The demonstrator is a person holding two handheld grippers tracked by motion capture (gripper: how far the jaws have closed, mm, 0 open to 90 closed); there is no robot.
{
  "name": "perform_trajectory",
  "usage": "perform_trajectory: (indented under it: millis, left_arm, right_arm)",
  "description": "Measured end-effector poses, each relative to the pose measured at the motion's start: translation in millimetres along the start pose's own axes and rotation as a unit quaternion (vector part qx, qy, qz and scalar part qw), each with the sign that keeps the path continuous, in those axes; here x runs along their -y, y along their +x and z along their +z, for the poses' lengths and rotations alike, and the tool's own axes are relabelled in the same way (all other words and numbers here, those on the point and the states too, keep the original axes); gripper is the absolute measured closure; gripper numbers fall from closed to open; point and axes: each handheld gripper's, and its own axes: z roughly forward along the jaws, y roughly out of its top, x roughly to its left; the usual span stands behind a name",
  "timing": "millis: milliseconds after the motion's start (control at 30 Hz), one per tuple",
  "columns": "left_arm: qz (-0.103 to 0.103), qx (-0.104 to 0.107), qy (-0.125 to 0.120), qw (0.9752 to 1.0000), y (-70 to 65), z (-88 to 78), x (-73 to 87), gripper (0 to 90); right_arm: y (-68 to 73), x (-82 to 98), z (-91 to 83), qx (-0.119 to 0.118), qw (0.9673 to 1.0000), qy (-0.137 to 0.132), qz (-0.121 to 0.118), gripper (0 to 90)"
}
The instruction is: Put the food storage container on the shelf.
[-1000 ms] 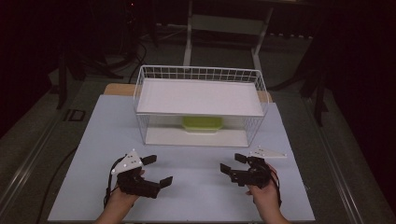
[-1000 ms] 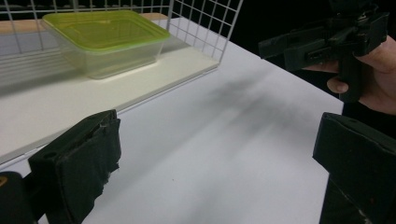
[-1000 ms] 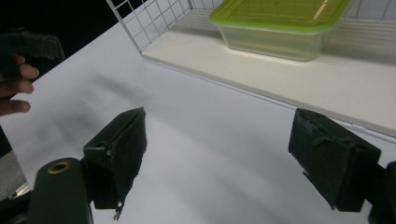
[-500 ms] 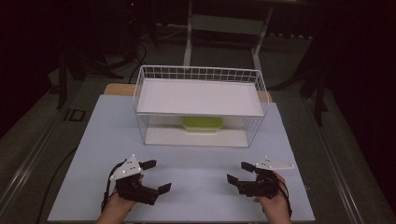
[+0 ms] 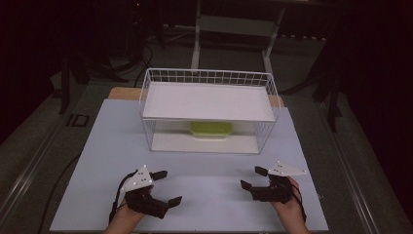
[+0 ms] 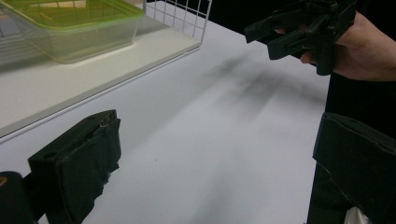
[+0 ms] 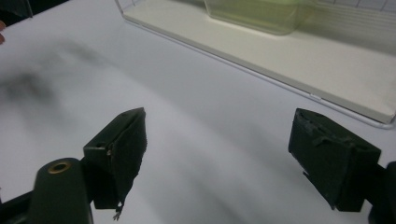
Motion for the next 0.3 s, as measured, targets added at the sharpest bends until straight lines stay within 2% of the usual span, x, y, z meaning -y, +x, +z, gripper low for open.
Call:
perform_trajectory:
  millis: [300]
  left_arm:
    - [0.000, -0.002, -0.002, 1.0000, 2.3, 1.1, 0.3, 1.5]
  right_arm:
    - [-0.7, 1.3, 2.7, -0.003, 1.0000, 0.003, 0.002, 19.0]
